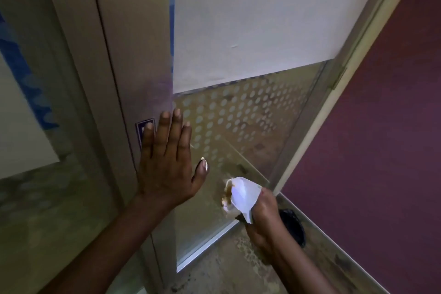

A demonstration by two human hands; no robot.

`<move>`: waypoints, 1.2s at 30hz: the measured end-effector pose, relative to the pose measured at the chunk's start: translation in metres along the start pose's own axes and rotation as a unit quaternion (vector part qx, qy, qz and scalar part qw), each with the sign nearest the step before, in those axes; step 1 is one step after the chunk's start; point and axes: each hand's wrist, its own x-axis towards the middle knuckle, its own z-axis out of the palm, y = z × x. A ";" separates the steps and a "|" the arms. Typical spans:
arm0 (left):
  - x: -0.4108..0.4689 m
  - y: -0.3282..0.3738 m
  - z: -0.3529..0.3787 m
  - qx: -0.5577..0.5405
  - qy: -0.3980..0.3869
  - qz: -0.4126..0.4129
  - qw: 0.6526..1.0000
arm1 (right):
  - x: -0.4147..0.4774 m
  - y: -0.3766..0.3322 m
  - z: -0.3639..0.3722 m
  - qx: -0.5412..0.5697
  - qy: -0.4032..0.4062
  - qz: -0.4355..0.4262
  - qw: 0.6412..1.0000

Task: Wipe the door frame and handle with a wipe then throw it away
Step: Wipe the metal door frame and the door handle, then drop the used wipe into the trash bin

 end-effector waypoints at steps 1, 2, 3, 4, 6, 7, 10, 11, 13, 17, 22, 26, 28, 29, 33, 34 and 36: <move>-0.002 0.010 0.005 -0.017 0.001 0.005 1.000 | -0.007 -0.004 -0.001 0.010 0.003 -0.004 1.000; -0.004 0.019 0.011 -0.039 0.002 0.007 0.999 | -0.012 -0.006 -0.006 0.015 0.002 -0.024 1.000; -0.005 0.029 0.016 -0.064 0.002 0.007 0.998 | -0.015 -0.008 -0.013 0.005 0.011 -0.042 0.999; -0.007 0.038 0.021 -0.087 -0.001 0.006 0.996 | -0.022 -0.009 -0.020 -0.005 0.017 -0.063 0.998; -0.008 0.055 0.030 -0.127 -0.013 0.005 0.992 | -0.028 -0.015 -0.031 0.002 0.053 -0.075 0.996; -0.007 0.063 0.035 -0.141 -0.019 0.007 0.990 | -0.027 -0.018 -0.038 -0.003 0.083 -0.080 0.993; -0.003 0.088 0.049 -0.169 -0.030 0.036 0.985 | -0.016 -0.025 -0.067 -0.038 0.184 -0.128 0.974; -0.001 0.098 0.055 -0.176 -0.035 0.046 0.983 | -0.012 -0.029 -0.077 -0.039 0.204 -0.144 0.968; 0.003 0.117 0.068 -0.185 -0.051 0.057 0.980 | -0.005 -0.038 -0.099 -0.034 0.224 -0.179 0.957; 0.013 0.163 0.105 -0.194 -0.084 0.071 0.975 | 0.013 -0.060 -0.149 -0.046 0.262 -0.218 0.939; 0.016 0.236 0.172 -0.219 -0.110 0.103 0.964 | 0.051 -0.083 -0.235 -0.110 0.273 -0.302 0.907; 0.009 0.303 0.244 -0.242 -0.148 0.117 0.952 | 0.099 -0.091 -0.311 -0.214 0.289 -0.308 0.881; 0.003 0.335 0.279 -0.241 -0.168 0.120 0.948 | 0.129 -0.088 -0.349 -0.249 0.312 -0.300 0.867; 0.000 0.349 0.296 -0.241 -0.176 0.124 0.946 | 0.145 -0.084 -0.367 -0.258 0.324 -0.298 0.860; -0.024 0.398 0.367 -0.240 -0.194 0.147 0.940 | 0.201 -0.059 -0.432 -0.288 0.366 -0.304 0.831; -0.030 0.408 0.384 -0.239 -0.203 0.150 0.938 | 0.215 -0.052 -0.446 -0.310 0.373 -0.324 0.812; -0.040 0.426 0.417 -0.250 -0.226 0.152 0.929 | 0.243 -0.033 -0.471 -0.341 0.382 -0.357 0.781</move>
